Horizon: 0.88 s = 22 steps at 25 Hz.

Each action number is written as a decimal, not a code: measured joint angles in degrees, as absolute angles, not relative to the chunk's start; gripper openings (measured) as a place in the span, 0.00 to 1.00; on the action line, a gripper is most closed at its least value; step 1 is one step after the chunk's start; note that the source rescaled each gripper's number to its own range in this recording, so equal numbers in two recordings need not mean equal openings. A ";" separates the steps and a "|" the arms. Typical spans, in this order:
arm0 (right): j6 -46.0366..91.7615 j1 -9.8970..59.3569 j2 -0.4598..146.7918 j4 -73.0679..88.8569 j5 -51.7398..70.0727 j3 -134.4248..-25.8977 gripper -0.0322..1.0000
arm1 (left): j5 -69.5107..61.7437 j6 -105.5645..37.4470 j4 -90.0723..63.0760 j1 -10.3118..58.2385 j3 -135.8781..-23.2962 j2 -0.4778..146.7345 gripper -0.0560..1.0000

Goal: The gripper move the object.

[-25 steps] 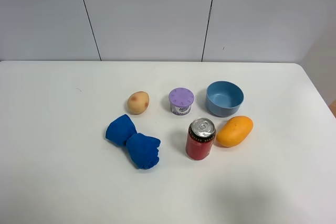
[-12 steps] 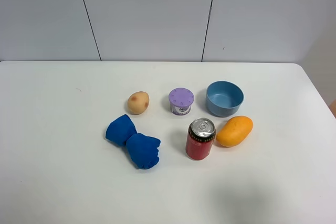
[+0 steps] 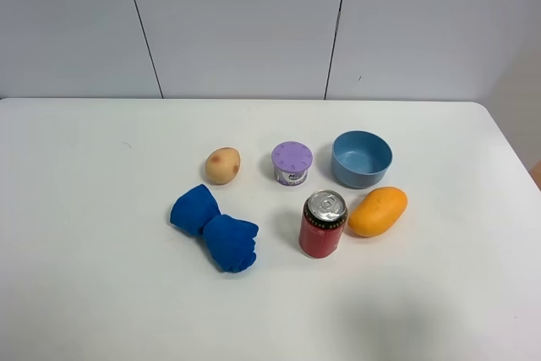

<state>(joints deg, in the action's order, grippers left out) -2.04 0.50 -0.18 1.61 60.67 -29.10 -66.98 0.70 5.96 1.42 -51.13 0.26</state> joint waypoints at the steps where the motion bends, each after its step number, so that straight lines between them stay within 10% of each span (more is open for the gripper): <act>1: -2.04 0.50 -0.18 1.61 60.67 -29.10 1.00 | -66.17 1.12 5.91 1.42 -49.31 -0.31 1.00; 22: -2.04 0.50 -0.18 1.61 60.67 -29.10 1.00 | -60.67 7.35 5.96 1.42 -29.46 -0.37 1.00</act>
<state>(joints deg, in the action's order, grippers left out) -2.04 0.50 -0.18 1.61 60.67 -29.10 -60.67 7.35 5.96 1.42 -29.46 -0.37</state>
